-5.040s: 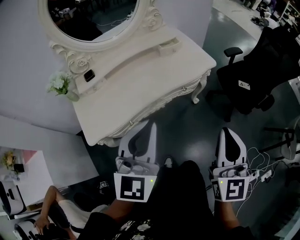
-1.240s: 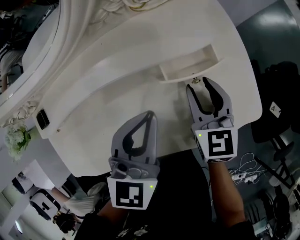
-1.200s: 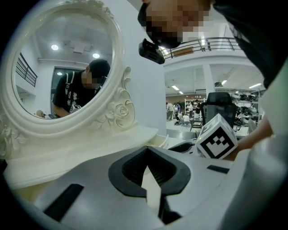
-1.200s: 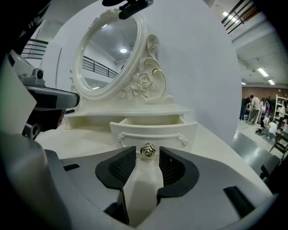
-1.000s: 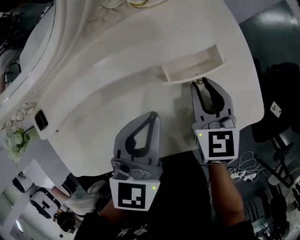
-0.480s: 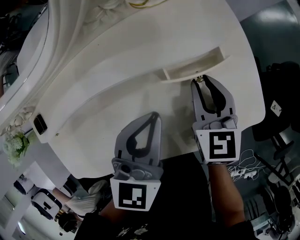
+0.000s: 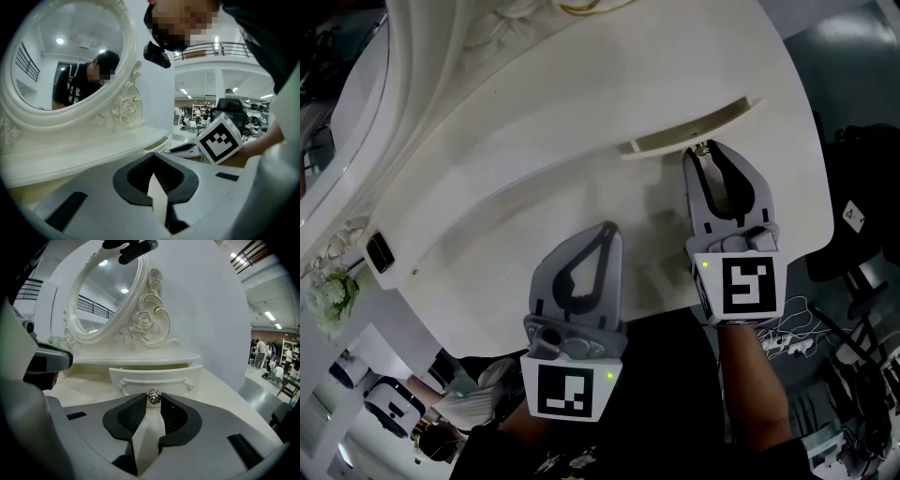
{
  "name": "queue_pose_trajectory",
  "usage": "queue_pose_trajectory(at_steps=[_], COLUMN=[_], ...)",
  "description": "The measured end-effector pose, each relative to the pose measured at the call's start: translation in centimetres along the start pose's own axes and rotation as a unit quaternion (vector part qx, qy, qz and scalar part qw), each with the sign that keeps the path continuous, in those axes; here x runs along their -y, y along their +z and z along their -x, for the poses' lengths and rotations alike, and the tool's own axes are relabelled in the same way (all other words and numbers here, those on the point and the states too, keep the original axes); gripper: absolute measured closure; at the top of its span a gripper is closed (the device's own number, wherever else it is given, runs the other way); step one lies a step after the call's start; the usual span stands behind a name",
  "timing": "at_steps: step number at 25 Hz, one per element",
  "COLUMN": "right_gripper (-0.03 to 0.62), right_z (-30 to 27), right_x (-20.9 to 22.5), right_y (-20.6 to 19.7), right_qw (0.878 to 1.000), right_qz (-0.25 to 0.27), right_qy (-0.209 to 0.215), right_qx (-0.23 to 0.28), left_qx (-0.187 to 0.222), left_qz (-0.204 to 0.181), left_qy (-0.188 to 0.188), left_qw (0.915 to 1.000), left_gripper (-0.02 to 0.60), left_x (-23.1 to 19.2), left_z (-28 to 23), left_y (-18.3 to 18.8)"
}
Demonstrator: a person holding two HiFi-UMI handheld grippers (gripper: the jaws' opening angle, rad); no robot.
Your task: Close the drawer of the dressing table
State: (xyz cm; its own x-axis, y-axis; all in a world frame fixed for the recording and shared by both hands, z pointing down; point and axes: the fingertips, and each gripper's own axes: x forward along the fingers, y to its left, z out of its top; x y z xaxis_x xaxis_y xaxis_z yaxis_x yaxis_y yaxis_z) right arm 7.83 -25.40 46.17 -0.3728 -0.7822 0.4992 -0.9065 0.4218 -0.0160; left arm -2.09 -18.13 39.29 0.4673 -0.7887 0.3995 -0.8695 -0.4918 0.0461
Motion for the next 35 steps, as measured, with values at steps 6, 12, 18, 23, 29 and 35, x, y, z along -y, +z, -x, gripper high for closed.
queue_pose_trajectory(at_steps=[6,12,18,23,29,35], right_gripper=[0.507,0.507,0.507,0.507,0.507,0.508], right_z=[-0.9,-1.5,-2.1,-2.7,-3.3,-3.6], right_x=[0.1,0.0,-0.1,0.1,-0.1,-0.3], right_y=[0.4,0.9,1.2,1.6,1.8,1.9], right_qw=[1.0,1.0,1.0,1.0,1.0,1.0], right_qz=[0.001,0.004,0.006,0.002,0.0,0.005], right_qy=[-0.001,0.0,0.005,-0.002,0.0,-0.006], right_qx=[0.002,0.005,0.006,0.001,0.0,0.003], left_qx=[-0.007,-0.006,-0.007,-0.009,-0.015,-0.013], left_qz=[0.0,0.0,0.002,0.001,0.003,0.003], left_qy=[-0.003,-0.001,0.0,0.001,0.001,-0.003], left_qw=[1.0,1.0,1.0,1.0,0.9999,0.9999], left_gripper=[0.58,0.58,0.58,0.58,0.58,0.58], left_x=[-0.4,-0.8,-0.5,-0.9,-0.9,-0.7], left_z=[-0.1,-0.1,-0.4,-0.5,-0.7,-0.6], left_y=[-0.2,-0.1,-0.2,-0.3,-0.6,-0.7])
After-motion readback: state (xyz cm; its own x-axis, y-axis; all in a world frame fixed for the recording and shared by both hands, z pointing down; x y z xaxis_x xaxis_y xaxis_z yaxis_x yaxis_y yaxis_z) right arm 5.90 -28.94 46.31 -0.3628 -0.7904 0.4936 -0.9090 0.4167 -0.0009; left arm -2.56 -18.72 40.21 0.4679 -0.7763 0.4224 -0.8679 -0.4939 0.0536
